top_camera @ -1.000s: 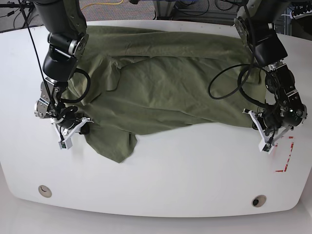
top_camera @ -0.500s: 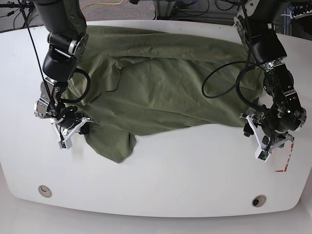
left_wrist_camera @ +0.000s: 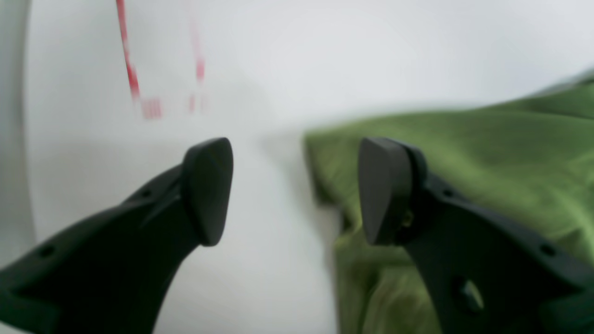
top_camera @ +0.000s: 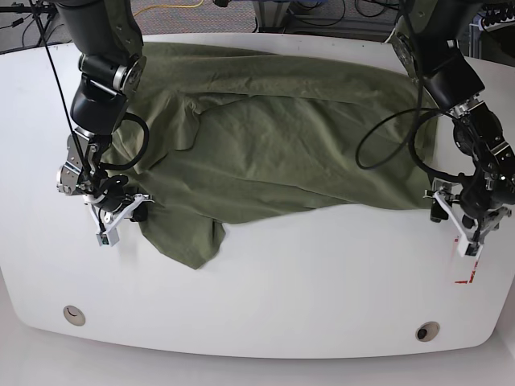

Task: Fold the T-shirt properly
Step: 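Lower the left gripper onto the shirt edge and close on it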

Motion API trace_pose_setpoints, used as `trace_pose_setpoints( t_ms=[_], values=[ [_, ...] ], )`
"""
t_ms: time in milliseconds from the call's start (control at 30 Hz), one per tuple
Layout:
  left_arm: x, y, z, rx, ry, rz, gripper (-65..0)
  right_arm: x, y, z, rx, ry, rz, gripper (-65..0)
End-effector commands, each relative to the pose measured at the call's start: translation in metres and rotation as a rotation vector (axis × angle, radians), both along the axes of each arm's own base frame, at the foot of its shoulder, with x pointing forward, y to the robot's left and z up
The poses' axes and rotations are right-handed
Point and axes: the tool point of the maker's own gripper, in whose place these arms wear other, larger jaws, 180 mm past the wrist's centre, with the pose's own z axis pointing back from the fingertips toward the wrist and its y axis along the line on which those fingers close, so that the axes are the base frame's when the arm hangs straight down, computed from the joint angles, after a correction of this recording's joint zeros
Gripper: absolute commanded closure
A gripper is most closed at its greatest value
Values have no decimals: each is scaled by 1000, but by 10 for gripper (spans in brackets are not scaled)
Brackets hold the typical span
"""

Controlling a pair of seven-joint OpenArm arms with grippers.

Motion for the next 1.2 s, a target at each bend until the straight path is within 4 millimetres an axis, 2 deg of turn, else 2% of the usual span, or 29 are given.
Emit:
trace_pose_setpoints(
  t_ms=[0,133,233,767,1067,1167],
  values=[
    [-3,14,-8,-60,1,53,-399,17,-6,22,-11,-65,-4,-11],
    [-16,27,-29,-131,43,125,-399,17,-6,22,-11,-65,-4,-11],
    [-18,34,-35,-143,48,133,-399,17,-6,22,-11,-65,-4,-11],
    [-17,13,-83,-279,107,115,-397,16,-7,21,-12,-61,-5,-11],
    [3,-2,-82,-294,78,68,-394,16,-7,21,-12,-61,-5,-11],
    [7,-7,-80,-288,72,49,-343,16,-8,21,-11,-61,-6,-11]
  ],
)
